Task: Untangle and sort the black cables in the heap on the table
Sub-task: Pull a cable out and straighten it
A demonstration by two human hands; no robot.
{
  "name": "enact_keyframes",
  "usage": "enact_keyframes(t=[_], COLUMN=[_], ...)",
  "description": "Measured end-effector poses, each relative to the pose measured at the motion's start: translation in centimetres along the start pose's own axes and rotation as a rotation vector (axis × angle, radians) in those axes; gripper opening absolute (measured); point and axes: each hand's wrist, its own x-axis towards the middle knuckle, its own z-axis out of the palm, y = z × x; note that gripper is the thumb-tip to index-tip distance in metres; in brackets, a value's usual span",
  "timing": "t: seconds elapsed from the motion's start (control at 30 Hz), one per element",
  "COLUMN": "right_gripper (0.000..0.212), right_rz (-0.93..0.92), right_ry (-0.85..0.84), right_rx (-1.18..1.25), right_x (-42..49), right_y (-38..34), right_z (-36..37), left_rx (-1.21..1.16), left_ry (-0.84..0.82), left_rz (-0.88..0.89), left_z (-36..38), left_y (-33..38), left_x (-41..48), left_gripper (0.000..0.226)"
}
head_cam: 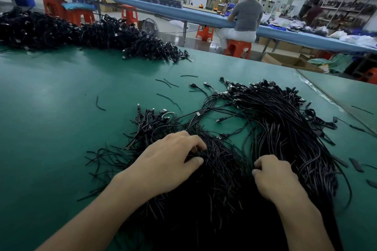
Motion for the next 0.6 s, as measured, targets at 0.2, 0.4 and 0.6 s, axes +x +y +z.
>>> enact_keyframes(t=[0.2,0.4,0.6], right_gripper=[0.022,0.019,0.029], right_rz=[0.057,0.021,-0.165], right_ry=[0.086,0.123,0.268], right_rx=[0.099,0.191,0.489], right_x=[0.4,0.9,-0.1], right_y=[-0.1,0.3,-0.5], right_z=[1.0,0.7,-1.0], left_rx=[-0.012,-0.028,-0.048], left_ry=[0.039,0.059,0.115], left_rz=[-0.018,-0.033,-0.048], left_z=[-0.1,0.0,0.1], left_y=[-0.1,-0.1,-0.1], left_x=[0.0,0.0,0.1], left_gripper=[0.022,0.018,0.015])
